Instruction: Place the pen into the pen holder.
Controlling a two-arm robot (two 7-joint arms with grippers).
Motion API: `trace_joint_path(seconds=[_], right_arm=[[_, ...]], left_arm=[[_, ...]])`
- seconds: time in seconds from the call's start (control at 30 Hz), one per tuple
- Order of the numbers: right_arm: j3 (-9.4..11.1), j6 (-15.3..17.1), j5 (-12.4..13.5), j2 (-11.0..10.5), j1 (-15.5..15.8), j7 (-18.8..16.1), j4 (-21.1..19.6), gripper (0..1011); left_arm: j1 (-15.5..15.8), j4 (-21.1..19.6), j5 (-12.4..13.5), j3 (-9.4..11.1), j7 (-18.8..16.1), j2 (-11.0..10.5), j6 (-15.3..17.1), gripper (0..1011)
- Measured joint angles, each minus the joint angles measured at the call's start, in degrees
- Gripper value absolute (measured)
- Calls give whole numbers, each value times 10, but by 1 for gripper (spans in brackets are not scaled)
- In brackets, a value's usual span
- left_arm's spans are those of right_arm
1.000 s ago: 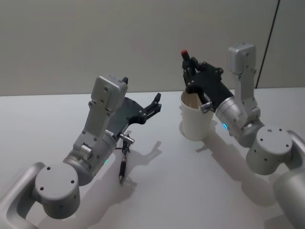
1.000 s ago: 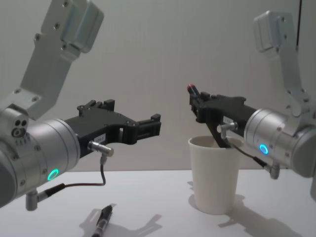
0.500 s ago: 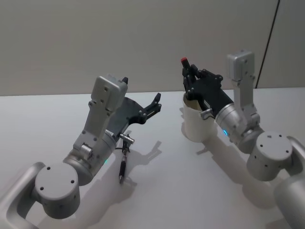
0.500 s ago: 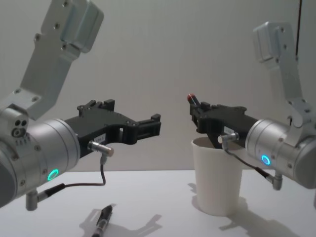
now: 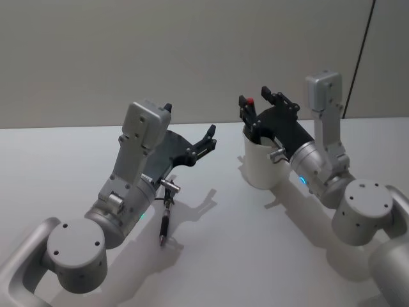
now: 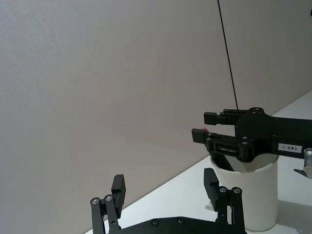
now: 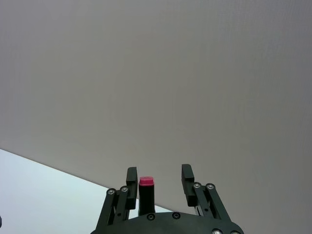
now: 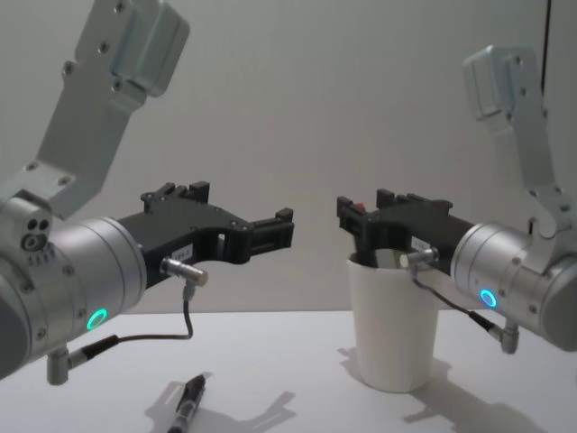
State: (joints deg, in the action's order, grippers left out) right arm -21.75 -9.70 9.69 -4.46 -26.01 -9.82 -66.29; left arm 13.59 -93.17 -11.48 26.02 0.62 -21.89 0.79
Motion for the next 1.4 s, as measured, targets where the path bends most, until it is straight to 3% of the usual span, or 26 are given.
trace_joint_path(seconds=[0.27, 0.57, 1.03, 1.4], right_arm=[[0, 0, 1, 0, 1, 0, -1, 773], [5, 2, 2, -6, 6, -4, -20, 1001], [36, 12, 28, -43, 25, -24, -102, 1001], [62, 66, 38, -75, 36, -35, -144, 1001]], left_arm=[[0, 0, 0, 0, 0, 0, 0, 1001], [0, 0, 0, 0, 0, 0, 0, 1001], [0, 0, 0, 0, 0, 0, 0, 1001], [0, 0, 0, 0, 0, 0, 0, 1001]])
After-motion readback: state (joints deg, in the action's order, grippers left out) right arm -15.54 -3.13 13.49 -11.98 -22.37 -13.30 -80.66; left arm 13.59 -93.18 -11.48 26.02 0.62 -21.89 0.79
